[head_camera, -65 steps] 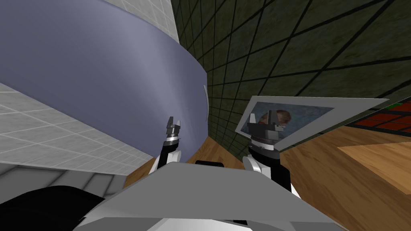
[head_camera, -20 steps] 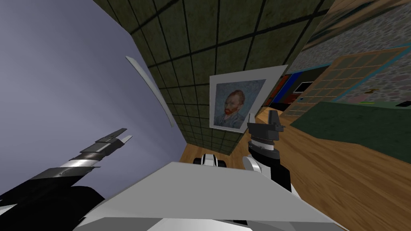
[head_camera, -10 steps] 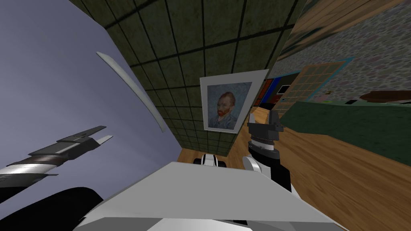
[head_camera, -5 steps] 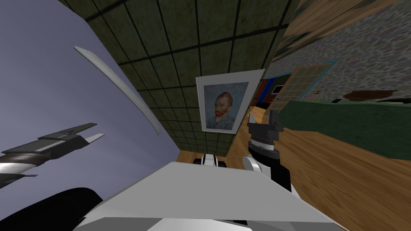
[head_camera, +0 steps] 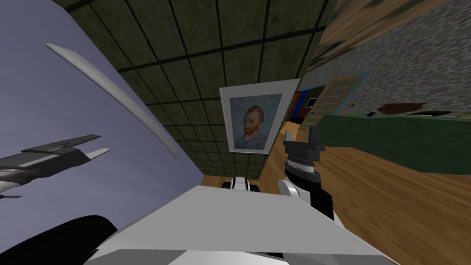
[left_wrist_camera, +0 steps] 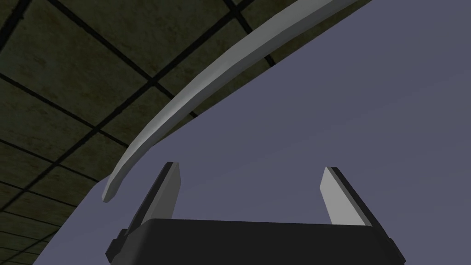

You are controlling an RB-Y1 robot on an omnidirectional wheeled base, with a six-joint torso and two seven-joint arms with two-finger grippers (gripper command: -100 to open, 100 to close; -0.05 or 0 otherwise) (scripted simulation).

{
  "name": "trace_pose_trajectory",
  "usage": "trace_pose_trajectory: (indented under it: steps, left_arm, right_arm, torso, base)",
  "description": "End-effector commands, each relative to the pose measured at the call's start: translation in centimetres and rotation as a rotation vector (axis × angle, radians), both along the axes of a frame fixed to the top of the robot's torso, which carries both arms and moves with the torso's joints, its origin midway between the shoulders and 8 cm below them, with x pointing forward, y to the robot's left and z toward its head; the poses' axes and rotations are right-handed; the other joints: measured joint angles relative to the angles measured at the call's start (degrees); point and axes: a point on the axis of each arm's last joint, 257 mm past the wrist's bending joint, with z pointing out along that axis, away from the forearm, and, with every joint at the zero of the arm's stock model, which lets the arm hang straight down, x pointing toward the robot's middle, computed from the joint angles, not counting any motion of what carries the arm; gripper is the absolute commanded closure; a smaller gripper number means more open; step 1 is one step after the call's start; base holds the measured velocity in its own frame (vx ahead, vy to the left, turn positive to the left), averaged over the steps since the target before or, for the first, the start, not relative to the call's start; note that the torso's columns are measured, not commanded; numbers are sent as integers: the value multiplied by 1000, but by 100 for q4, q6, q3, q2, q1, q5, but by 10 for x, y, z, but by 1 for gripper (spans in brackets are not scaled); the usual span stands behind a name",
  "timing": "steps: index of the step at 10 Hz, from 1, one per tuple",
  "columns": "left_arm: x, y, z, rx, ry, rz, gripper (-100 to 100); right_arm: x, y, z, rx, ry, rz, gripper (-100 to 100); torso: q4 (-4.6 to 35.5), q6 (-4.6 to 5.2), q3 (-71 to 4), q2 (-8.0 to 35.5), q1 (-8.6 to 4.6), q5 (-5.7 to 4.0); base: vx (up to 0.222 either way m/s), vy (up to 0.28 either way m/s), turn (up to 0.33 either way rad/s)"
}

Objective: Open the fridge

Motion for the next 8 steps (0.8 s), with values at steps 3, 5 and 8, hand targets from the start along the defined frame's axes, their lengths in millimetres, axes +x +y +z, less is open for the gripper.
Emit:
trace_pose_trajectory:
  steps: [3,5,8]
  left_arm:
    - [-2,11,39,31,-13,17,-100]
    - [1,14,57,40,-12,15,-100]
    - [4,14,68,48,-10,10,-100]
  right_arm:
    - [0,0,0,0,0,0,0]
    - [0,0,0,0,0,0,0]
    - [0,0,0,0,0,0,0]
  torso:
    - [3,-18,27,31,-25,13]
    - [21,-53,77,86,-78,15]
    - [29,-66,98,113,-104,12]
  base:
    - [49,-8,-102]
    - [77,14,-105]
    - [45,-2,-88]
